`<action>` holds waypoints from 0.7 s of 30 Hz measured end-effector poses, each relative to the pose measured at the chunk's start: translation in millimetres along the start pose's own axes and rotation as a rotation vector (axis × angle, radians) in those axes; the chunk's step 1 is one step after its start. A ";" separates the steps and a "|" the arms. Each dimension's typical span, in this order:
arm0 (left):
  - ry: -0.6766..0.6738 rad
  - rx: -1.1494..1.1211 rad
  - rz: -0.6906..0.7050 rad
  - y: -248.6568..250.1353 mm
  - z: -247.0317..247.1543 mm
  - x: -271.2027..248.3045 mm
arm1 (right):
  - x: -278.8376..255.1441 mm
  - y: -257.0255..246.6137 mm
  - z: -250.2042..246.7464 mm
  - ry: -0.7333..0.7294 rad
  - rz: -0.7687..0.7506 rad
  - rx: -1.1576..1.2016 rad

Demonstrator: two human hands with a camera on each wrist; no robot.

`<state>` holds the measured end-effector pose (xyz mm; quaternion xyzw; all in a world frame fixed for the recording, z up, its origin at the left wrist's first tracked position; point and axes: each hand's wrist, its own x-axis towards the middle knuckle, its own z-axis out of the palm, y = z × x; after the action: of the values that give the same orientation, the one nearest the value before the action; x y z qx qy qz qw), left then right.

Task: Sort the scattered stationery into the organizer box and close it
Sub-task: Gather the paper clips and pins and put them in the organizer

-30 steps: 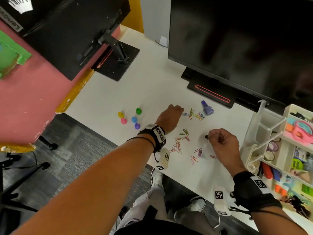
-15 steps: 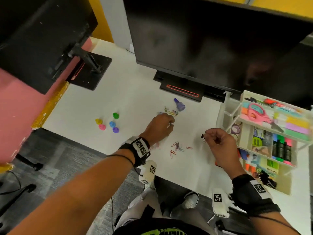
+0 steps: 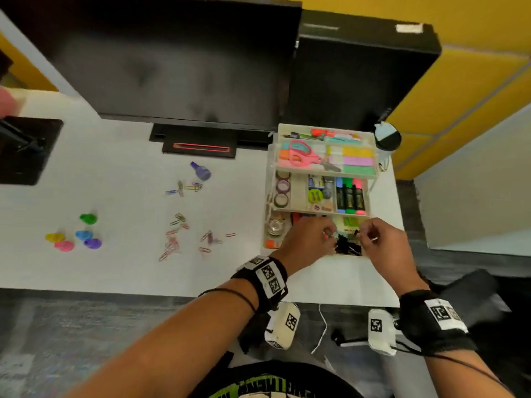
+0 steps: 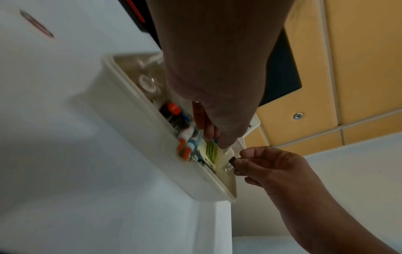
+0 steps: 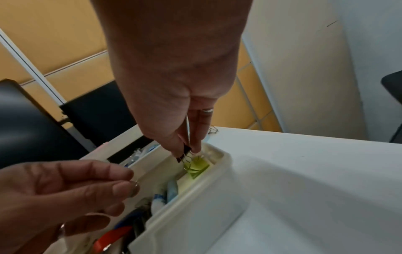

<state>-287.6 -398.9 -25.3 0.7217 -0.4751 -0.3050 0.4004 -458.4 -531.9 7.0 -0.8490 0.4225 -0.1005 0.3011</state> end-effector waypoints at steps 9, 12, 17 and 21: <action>-0.092 0.090 -0.075 5.2 51.0 23.5 | -2.1 28.9 6.7 -0.083 0.000 -0.158; -0.108 0.083 -0.086 1.3 47.3 21.8 | -2.4 26.3 4.9 -0.097 -0.027 -0.198; -0.085 0.039 -0.053 -7.6 20.0 7.0 | -2.6 -5.5 3.8 -0.051 -0.089 -0.193; -0.017 0.031 0.031 -13.7 -28.3 -25.9 | -7.0 -56.2 23.2 -0.072 -0.230 -0.003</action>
<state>-267.7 -363.5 -21.7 0.7179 -0.4944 -0.2972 0.3898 -416.0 -490.7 22.5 -0.8954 0.3112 -0.1034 0.3014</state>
